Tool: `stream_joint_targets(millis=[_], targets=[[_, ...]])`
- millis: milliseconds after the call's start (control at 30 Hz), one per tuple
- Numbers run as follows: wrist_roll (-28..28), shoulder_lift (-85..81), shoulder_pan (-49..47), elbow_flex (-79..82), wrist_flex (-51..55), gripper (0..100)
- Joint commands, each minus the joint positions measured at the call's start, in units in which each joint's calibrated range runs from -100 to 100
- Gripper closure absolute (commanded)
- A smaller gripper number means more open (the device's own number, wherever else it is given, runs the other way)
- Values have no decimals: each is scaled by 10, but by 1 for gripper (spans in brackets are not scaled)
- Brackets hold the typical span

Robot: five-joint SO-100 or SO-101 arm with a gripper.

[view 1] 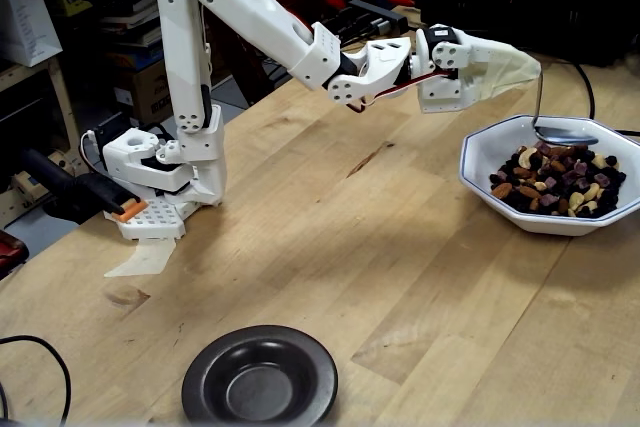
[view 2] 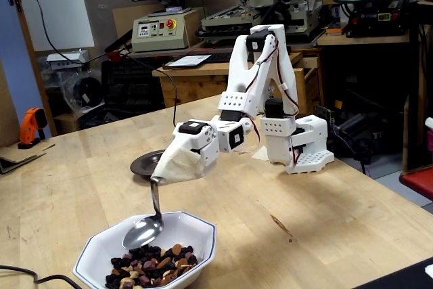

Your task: Use spoon to transfer food from the white bowl to brown plate

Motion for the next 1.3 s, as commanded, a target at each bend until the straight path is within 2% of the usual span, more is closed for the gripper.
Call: stream_joint_targets(millis=[0,433,667,867,1267], targets=[[-2,-79,5,-12,68,96],[-2,-207,9,-8,264,96],[-2,-334,5,98,351,96],[-2,-400,5,160,368,96],[-2,-315,5,161,336,96]])
